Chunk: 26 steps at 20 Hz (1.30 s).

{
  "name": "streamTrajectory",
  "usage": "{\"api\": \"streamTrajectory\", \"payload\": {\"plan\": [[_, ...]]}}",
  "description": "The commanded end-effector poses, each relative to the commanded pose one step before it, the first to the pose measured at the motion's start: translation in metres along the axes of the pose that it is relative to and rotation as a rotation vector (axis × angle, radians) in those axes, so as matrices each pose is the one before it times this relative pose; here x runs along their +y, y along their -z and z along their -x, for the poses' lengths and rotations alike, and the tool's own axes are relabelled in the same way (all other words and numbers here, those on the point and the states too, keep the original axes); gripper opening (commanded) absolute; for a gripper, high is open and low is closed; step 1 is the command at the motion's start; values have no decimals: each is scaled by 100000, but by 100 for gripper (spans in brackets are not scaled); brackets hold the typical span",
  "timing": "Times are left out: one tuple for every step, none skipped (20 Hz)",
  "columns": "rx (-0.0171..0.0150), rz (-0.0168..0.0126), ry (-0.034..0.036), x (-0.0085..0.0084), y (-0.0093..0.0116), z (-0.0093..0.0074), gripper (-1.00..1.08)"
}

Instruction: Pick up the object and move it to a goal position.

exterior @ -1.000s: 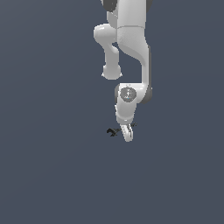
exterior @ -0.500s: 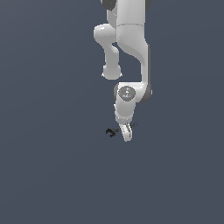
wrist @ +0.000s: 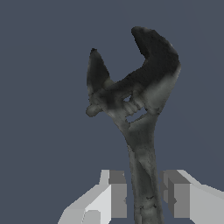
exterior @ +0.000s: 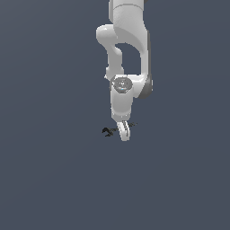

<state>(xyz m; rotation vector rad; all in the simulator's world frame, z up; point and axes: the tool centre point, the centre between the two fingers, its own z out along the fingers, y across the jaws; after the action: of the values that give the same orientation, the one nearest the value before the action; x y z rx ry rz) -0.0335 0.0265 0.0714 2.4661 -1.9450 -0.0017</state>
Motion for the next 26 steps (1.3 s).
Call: {"api": "streamTrajectory", "payload": {"plan": [[-18, -104, -79, 79, 2292, -1390, -100], [0, 0, 0, 32, 1002, -600, -100], [0, 0, 0, 31, 1046, -627, -100], [0, 0, 0, 30, 1071, -643, -100], [0, 0, 0, 27, 1081, -651, -100], [0, 0, 0, 25, 1085, -654, -100], [32, 37, 0, 16, 1070, -652, -100], [0, 0, 0, 19, 1087, -658, -100], [0, 0, 0, 15, 1085, -658, -100], [38, 9, 29, 4, 1078, -630, -100], [0, 0, 0, 6, 1052, -641, -100], [0, 0, 0, 0, 1025, -626, -100], [24, 2, 43, -13, 994, -577, -100], [0, 0, 0, -8, 945, -580, -100], [14, -3, 47, -21, 892, -516, -100], [8, -5, 48, -25, 831, -480, -100], [0, 0, 0, -21, 765, -474, -100], [-1, -8, 48, -34, 710, -412, -100], [0, 0, 0, -29, 648, -406, -100], [-4, -9, 48, -39, 597, -347, -100], [0, 0, 0, -31, 538, -340, -100], [-6, -10, 47, -39, 489, -282, -100], [0, 0, 0, -30, 431, -274, -100], [-8, -10, 47, -38, 381, -217, -100], [0, 0, 0, -30, 324, -209, -100], [-12, -11, 46, -38, 275, -153, -100]]}}
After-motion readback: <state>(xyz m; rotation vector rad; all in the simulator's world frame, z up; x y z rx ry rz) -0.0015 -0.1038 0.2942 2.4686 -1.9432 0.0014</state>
